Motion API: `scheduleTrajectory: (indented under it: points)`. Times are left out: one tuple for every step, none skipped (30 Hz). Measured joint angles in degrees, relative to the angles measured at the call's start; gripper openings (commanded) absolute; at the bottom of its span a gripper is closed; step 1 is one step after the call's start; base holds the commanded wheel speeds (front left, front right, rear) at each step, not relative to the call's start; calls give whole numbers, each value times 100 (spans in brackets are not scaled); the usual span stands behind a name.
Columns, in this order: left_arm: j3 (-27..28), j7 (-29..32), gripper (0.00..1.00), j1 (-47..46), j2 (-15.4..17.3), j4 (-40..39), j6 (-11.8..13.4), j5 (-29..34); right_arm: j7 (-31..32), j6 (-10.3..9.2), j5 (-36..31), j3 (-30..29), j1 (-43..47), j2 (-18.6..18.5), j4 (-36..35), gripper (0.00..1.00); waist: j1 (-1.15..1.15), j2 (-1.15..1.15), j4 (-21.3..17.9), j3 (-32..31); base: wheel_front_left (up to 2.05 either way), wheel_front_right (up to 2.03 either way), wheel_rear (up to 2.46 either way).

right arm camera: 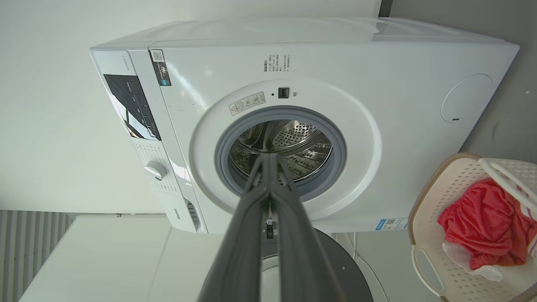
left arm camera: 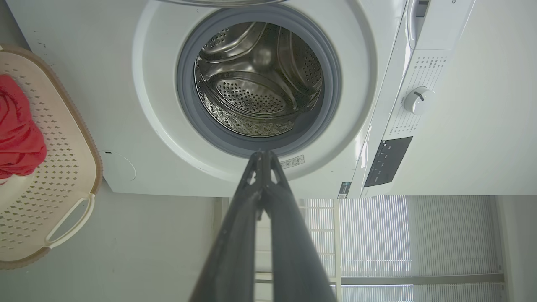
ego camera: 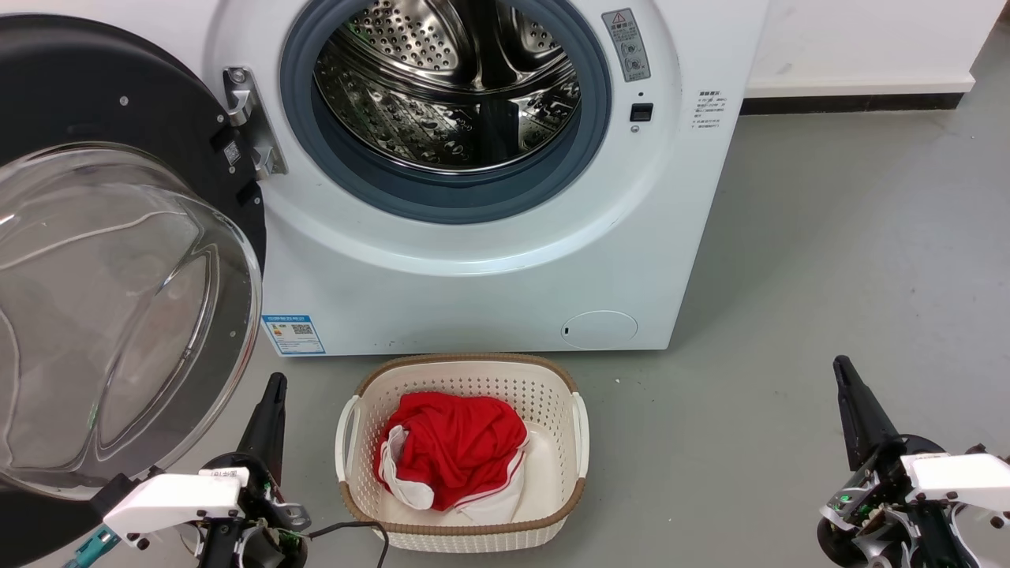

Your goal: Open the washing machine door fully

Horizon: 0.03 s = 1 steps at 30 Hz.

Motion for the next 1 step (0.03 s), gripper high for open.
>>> scheduleTrajectory:
  points:
    - [0, 0, 0, 0, 0, 0, 0, 0, 0, 1, -7, -2, 0, 1, 0, 0, 0, 0, 0, 0, 0, 0, 0]
